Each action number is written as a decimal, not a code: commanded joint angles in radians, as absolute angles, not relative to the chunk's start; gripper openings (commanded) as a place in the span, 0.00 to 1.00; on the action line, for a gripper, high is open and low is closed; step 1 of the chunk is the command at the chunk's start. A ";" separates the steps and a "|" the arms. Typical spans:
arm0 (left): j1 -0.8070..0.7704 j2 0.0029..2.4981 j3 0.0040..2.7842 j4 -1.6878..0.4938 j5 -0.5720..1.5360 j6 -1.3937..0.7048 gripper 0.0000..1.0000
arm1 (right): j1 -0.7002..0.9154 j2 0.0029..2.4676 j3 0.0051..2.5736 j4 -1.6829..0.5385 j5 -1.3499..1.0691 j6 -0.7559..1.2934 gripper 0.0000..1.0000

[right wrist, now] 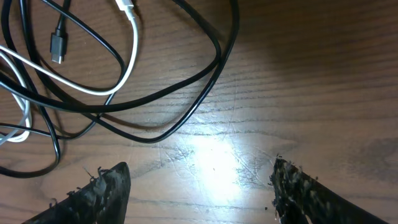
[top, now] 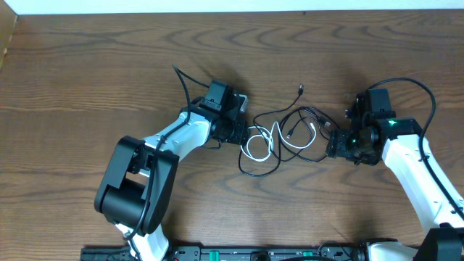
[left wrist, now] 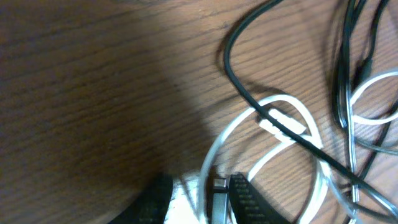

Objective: Untangle cables

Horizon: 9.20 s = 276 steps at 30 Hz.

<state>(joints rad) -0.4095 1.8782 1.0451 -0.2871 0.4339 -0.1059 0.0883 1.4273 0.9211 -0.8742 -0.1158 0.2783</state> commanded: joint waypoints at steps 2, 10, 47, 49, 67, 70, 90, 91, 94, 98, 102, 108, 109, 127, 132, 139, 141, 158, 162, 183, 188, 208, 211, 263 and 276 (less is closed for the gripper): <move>-0.412 1.919 1.049 -0.297 0.454 -0.139 0.08 | 0.087 1.418 0.928 -0.875 -0.119 0.273 0.69; -0.390 1.769 1.053 -0.380 0.510 -0.139 0.07 | 0.086 1.418 0.928 -0.873 -0.112 0.272 0.69; -0.352 1.131 1.053 -0.184 0.801 -0.650 0.08 | 0.358 1.205 1.032 -0.707 -0.705 0.410 0.70; -0.361 1.131 1.053 -0.179 0.801 -0.650 0.07 | 0.374 1.206 1.032 -0.705 -0.674 0.442 0.68; -0.394 1.131 1.053 -0.147 0.801 -0.686 0.07 | 0.505 1.283 1.032 -0.691 -0.419 0.606 0.22; -0.394 1.131 1.053 -0.149 0.801 -0.678 0.07 | 0.505 1.300 1.032 -0.701 -0.372 0.606 0.06; -0.188 1.129 1.053 -0.443 0.643 -0.489 0.07 | 0.482 1.311 1.032 -0.995 0.245 0.650 0.01; -0.185 1.129 1.053 -0.449 0.643 -0.485 0.07 | 0.482 1.311 1.032 -0.995 0.245 0.651 0.01; -0.172 1.129 1.053 -0.487 0.640 -0.430 0.07 | 0.482 1.311 1.032 -0.994 0.245 0.650 0.01; -0.172 1.129 1.053 -0.539 0.574 -0.396 0.07 | 0.482 1.311 1.032 -0.988 0.244 0.651 0.26; -0.172 1.129 1.053 -0.629 0.411 -0.347 0.07 | 0.478 1.311 1.032 -0.976 0.245 0.650 0.42; -0.172 1.129 1.053 -0.747 0.190 -0.348 0.08 | 0.456 1.311 1.032 -0.888 0.234 0.556 0.54; -0.172 1.129 1.053 -0.752 0.189 -0.348 0.07 | 0.454 1.314 1.032 -0.848 0.233 0.481 0.53; -0.173 1.130 1.051 -0.802 0.189 -0.348 0.07 | 0.339 1.640 1.032 -0.534 0.193 0.101 0.63; -0.173 1.130 1.051 -0.801 0.189 -0.348 0.07 | 0.332 1.697 1.032 -0.496 -0.218 0.088 0.63; -0.173 1.130 1.051 -0.804 0.190 -0.348 0.08 | 0.356 1.779 1.032 -0.474 -0.327 0.089 0.63; -0.173 1.130 1.051 -0.804 0.190 -0.348 0.07 | 0.356 1.802 1.032 -0.469 -0.321 0.089 0.56; -0.173 1.130 1.051 -0.804 0.190 -0.348 0.07 | 0.356 1.793 1.032 -0.462 -0.330 0.101 0.01; -0.173 1.130 1.051 -0.804 0.190 -0.348 0.07 | 0.350 1.728 1.032 -0.464 -0.374 0.101 0.01; -0.173 1.130 1.051 -0.804 0.189 -0.348 0.07 | 0.208 0.899 1.032 -0.106 -0.298 0.277 0.01; -0.173 1.130 1.051 -0.804 0.189 -0.348 0.07 | 0.208 0.829 1.032 -0.060 -0.212 0.276 0.01; -0.173 1.130 1.051 -0.808 0.190 -0.348 0.07 | 0.208 0.844 1.032 0.356 0.051 0.322 0.01; -0.173 1.130 1.051 -0.807 0.189 -0.348 0.07 | 0.208 0.844 1.032 0.393 0.086 0.322 0.01; -0.173 1.143 1.051 -0.811 0.190 -0.348 0.07 | -0.451 1.413 1.032 -0.630 -0.417 0.108 0.41; -0.173 1.143 1.051 -0.812 0.190 -0.348 0.08 | -0.437 1.678 1.032 -0.681 -0.448 0.108 0.20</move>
<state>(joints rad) -0.1776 1.1381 1.0454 -0.8078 0.2031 -0.3614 -0.4408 1.6352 1.0302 -0.6819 -0.4282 0.1066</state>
